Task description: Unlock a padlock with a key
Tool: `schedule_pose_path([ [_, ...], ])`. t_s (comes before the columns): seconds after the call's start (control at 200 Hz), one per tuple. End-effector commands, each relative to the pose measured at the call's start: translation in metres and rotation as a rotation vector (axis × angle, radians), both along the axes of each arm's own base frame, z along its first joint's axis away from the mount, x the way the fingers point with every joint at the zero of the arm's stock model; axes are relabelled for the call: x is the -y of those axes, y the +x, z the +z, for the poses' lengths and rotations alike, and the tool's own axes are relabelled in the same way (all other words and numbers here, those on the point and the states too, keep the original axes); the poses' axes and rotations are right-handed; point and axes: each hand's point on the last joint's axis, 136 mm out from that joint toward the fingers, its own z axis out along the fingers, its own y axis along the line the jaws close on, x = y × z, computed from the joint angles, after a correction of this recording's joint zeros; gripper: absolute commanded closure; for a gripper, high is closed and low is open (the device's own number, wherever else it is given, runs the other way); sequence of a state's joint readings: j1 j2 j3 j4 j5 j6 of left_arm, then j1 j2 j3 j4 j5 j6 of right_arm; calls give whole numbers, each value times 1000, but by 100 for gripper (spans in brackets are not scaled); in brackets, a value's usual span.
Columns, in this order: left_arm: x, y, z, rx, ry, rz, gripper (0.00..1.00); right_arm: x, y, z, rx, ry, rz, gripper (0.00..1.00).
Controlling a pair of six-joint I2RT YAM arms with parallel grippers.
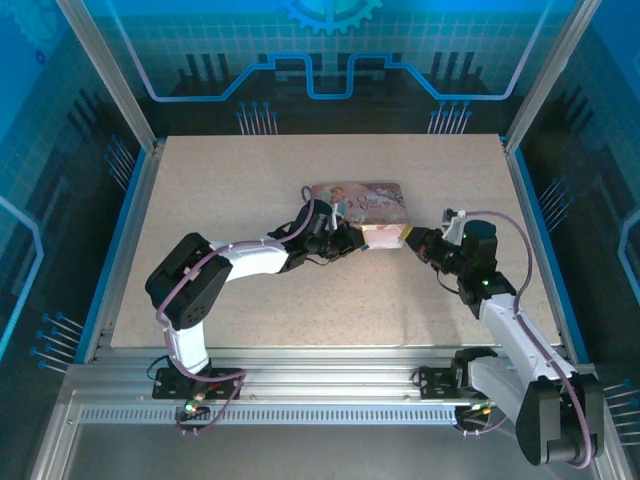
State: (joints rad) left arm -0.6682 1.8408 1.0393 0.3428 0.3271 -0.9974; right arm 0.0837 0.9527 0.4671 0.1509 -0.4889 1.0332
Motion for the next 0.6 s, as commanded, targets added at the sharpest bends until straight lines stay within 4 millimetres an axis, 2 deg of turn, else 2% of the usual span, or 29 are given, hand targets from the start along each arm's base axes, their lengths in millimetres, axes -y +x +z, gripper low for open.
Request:
schedule_pose_path([
  [0.0, 8, 16, 42, 83, -94, 16, 89, 0, -2, -17, -49, 70, -12, 100],
  [0.03, 9, 16, 42, 83, -97, 15, 89, 0, -4, -24, -70, 80, -15, 100],
  [0.25, 10, 17, 46, 82, -113, 16, 89, -8, -8, -39, -75, 112, -20, 100],
  [0.595, 10, 16, 46, 81, -122, 19, 88, -44, -10, -53, -104, 136, 7, 100],
])
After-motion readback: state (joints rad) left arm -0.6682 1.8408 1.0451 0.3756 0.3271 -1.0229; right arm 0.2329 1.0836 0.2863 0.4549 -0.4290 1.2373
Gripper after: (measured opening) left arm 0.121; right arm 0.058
